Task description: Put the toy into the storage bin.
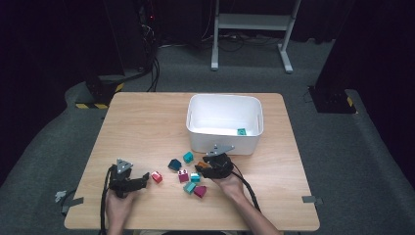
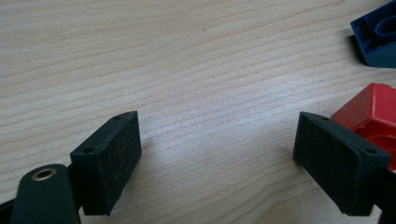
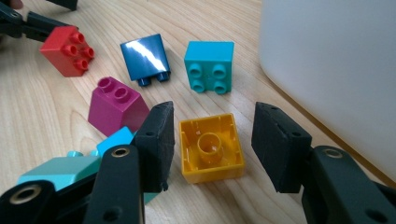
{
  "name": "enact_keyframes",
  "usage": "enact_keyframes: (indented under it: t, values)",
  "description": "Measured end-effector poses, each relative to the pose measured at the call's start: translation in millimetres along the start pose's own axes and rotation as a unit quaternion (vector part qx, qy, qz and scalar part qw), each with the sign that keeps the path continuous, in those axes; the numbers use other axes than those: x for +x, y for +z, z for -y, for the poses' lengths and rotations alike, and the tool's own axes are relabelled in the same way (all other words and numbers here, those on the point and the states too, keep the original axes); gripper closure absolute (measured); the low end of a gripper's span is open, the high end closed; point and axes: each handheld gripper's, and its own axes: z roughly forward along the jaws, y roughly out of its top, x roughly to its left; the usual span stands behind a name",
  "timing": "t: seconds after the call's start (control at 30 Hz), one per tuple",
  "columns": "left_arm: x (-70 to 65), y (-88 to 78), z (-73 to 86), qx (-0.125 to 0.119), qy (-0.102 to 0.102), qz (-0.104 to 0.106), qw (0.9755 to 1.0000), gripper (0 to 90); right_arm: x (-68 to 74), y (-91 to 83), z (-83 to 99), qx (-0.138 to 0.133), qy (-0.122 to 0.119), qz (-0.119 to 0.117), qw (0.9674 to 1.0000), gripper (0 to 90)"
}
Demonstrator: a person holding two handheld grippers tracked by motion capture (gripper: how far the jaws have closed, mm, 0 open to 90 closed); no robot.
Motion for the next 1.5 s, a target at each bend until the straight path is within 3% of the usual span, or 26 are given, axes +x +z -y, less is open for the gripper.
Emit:
enact_keyframes:
  t: [0.5,0.8,1.5]
  values:
    - [0.0,0.0,0.0,0.000,0.000,0.000,1.0000,15.2,-2.8,5.8,4.4,0.024,-0.005,0.009,0.9996,56.2]
    - [0.0,0.0,0.0,0.000,0.000,0.000,1.0000,15.2,-3.2,2.9,6.4,0.023,-0.011,0.015,0.9996,58.3]
    - [-0.3,-0.1,0.1,0.000,0.001,0.001,1.0000,15.5,-8.2,-26.9,6.6,0.000,-0.013,-0.011,0.9999,58.5]
